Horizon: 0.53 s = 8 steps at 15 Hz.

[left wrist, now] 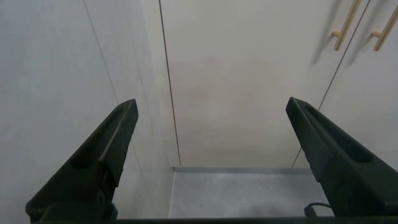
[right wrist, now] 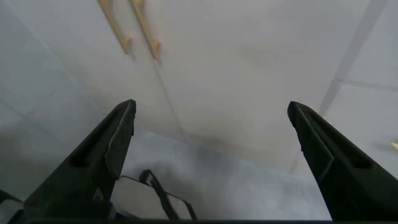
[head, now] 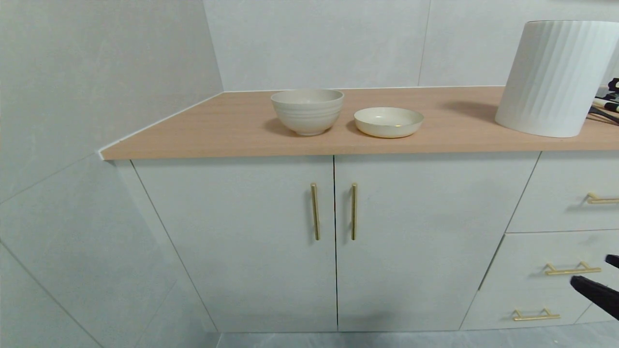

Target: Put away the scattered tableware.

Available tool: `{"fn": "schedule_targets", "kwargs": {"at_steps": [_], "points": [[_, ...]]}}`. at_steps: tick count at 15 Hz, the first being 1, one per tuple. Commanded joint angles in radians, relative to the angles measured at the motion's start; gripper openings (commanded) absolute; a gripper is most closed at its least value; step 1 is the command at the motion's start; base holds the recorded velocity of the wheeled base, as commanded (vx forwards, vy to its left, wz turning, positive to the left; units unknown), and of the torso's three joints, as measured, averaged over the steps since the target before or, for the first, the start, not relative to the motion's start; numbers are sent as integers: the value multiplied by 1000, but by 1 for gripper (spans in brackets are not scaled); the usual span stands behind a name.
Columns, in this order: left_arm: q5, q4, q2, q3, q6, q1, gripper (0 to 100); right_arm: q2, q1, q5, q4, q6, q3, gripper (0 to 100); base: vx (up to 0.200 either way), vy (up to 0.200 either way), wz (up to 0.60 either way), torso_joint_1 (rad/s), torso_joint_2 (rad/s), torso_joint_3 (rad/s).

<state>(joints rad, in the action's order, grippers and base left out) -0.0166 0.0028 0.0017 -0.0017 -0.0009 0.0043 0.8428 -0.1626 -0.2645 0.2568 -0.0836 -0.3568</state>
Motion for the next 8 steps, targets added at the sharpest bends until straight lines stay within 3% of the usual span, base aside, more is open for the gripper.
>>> {"fn": "schedule_targets", "kwargs": {"at_steps": [1,5,8], "points": [[0,-1,1,0,-1,2,100,331,-121,1,188,-2,-22,100,0,0,0,0,0,0],[0,0,1,0,-1,0,100,555,-235,2,354,-4,-73,100,0,0,0,0,0,0],[0,0,0,0,-1,0,100,682,-304,2,363,-5,-175,100,0,0,0,0,0,0]]}}
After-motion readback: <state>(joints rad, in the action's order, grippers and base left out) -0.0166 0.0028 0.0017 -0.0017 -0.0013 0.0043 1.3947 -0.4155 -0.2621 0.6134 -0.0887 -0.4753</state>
